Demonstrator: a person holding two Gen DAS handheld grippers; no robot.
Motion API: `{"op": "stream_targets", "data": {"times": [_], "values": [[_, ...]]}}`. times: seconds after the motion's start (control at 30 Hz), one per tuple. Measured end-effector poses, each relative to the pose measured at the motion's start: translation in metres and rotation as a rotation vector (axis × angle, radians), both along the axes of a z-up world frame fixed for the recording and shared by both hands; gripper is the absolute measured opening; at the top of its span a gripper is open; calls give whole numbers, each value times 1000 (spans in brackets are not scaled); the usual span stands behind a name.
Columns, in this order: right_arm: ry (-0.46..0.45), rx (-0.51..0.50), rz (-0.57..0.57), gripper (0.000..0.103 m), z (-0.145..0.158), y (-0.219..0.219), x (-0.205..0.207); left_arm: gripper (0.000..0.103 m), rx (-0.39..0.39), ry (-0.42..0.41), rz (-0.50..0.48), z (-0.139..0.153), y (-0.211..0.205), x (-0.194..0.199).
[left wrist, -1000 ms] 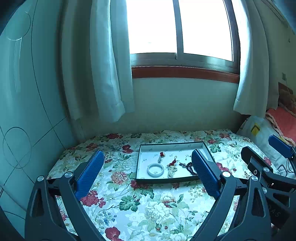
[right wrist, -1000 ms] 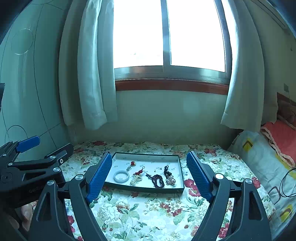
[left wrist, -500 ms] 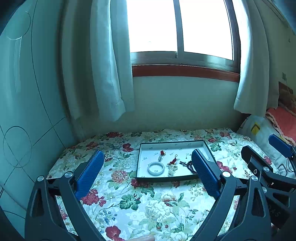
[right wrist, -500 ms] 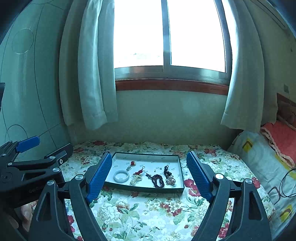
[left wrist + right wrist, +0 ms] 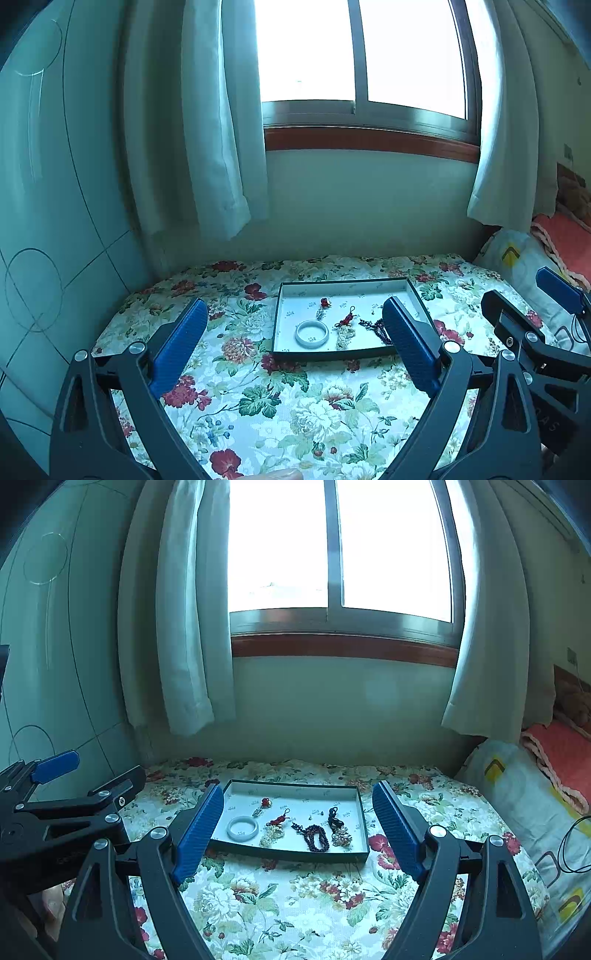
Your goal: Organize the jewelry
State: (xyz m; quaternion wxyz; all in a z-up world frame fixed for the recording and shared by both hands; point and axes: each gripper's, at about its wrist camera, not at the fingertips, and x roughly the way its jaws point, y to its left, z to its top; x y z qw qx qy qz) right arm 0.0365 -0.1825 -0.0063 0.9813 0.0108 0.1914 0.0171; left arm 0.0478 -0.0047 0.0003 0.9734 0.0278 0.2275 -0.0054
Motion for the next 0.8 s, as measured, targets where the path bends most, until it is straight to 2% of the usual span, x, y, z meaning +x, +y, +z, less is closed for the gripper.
{"op": "stream_targets", "data": {"times": [0.5, 0.67, 0.8], "values": [[3, 0, 6, 81, -3, -1, 1, 99, 30, -34, 18, -3, -2, -2], [18, 0, 3, 81, -7, -4, 6, 101, 19, 11, -4, -10, 0, 10], [43, 8, -7, 81, -14, -14, 17, 101, 14, 71, 3, -27, 5, 29]]}}
